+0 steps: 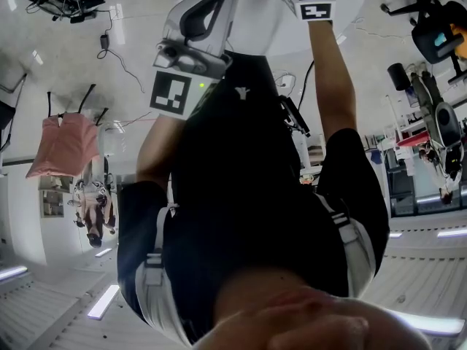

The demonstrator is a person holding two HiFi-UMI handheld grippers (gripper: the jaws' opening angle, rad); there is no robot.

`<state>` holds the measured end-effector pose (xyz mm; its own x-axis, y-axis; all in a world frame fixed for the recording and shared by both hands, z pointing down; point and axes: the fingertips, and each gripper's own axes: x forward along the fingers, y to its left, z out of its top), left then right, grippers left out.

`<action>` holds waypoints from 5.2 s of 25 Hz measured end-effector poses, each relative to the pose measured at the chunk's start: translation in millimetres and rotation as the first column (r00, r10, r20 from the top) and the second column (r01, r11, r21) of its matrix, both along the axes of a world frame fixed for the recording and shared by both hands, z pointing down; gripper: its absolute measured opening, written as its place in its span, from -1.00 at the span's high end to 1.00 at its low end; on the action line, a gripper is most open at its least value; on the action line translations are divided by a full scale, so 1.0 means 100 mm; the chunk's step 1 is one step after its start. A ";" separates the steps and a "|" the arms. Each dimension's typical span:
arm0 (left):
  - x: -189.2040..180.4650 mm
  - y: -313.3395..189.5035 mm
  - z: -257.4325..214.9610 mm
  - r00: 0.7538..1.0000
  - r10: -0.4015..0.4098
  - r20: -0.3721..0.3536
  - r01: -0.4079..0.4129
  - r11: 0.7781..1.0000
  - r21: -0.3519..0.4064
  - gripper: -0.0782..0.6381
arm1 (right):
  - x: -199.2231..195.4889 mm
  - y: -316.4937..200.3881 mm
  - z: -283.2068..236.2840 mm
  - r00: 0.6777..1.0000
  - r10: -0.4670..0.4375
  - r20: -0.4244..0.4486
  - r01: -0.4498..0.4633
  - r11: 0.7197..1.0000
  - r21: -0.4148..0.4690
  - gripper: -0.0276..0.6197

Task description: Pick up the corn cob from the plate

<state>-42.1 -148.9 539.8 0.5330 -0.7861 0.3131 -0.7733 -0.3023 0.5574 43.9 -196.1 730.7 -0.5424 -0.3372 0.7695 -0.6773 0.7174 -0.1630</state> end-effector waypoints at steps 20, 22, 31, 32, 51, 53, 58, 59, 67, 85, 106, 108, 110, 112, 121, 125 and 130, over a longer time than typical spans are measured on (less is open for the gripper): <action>0.05 0.12 -0.52 0.999 0.008 0.039 -0.012 0.996 0.094 0.78 | 0.02 0.14 -0.42 0.997 0.063 0.048 -0.065 0.998 0.027 0.19; 0.06 0.14 -0.63 0.999 0.008 0.042 -0.013 0.994 0.107 0.77 | 0.00 0.15 -0.53 0.996 0.069 0.065 -0.072 0.997 0.039 0.19; 0.14 0.35 -0.97 0.999 0.016 0.049 -0.023 0.988 0.151 0.77 | 0.01 0.32 -0.97 0.989 0.100 0.108 -0.106 0.993 0.048 0.19; 0.15 0.38 -1.00 0.999 0.018 0.051 -0.026 0.987 0.157 0.78 | 0.01 0.35 -1.02 0.988 0.105 0.113 -0.111 0.993 0.050 0.19; 0.40 0.88 -1.60 0.997 0.032 0.074 -0.050 0.966 0.255 0.78 | 0.33 0.89 -1.85 0.968 0.160 0.192 -0.181 0.979 0.097 0.19; 0.46 0.92 -1.67 0.996 0.036 0.076 -0.056 0.962 0.269 0.78 | 0.37 0.94 -1.96 0.962 0.175 0.209 -0.199 0.975 0.098 0.19; 0.56 1.01 -1.81 0.995 0.043 0.086 -0.067 0.953 0.295 0.78 | 0.45 1.08 -2.20 0.947 0.196 0.256 -0.229 0.968 0.105 0.19; 0.59 1.02 -1.85 0.995 0.043 0.086 -0.067 0.951 0.303 0.78 | 0.47 1.12 -2.25 0.945 0.194 0.262 -0.229 0.967 0.110 0.19; 0.70 1.17 -2.06 0.994 0.019 0.112 -0.057 0.937 0.344 0.78 | 0.61 1.40 -2.65 0.911 0.212 0.352 -0.266 0.958 0.111 0.19; 0.81 1.29 -2.32 0.987 0.093 0.129 -0.137 0.912 0.386 0.78 | 0.65 1.67 -3.28 0.873 0.245 0.423 -0.348 0.918 0.188 0.19; 0.49 1.60 -2.54 0.983 0.164 0.087 -0.185 0.876 0.445 0.78 | 0.44 2.21 -3.78 0.834 0.339 0.435 -0.481 0.833 0.273 0.19; 0.47 1.62 -2.55 0.982 0.167 0.086 -0.187 0.875 0.447 0.78 | 0.44 2.26 -3.84 0.833 0.341 0.436 -0.488 0.824 0.287 0.19; 0.45 1.64 -2.55 0.982 0.171 0.086 -0.191 0.874 0.447 0.78 | 0.45 2.30 -3.90 0.829 0.345 0.440 -0.497 0.815 0.299 0.19; 0.44 1.65 -2.54 0.980 0.176 0.087 -0.197 0.873 0.446 0.78 | 0.46 2.32 -3.95 0.824 0.348 0.447 -0.508 0.804 0.310 0.19; 0.39 1.76 -2.42 0.975 0.198 0.097 -0.220 0.877 0.428 0.78 | 0.52 2.51 -3.98 0.797 0.390 0.462 -0.557 0.771 0.309 0.19; 0.38 1.79 -2.39 0.973 0.205 0.103 -0.230 0.878 0.420 0.78 | 0.60 2.53 -3.98 0.794 0.408 0.451 -0.571 0.756 0.319 0.19; 0.42 1.80 -2.37 0.970 0.218 0.105 -0.242 0.875 0.419 0.78 | 0.67 2.53 -3.99 0.787 0.423 0.450 -0.586 0.741 0.327 0.19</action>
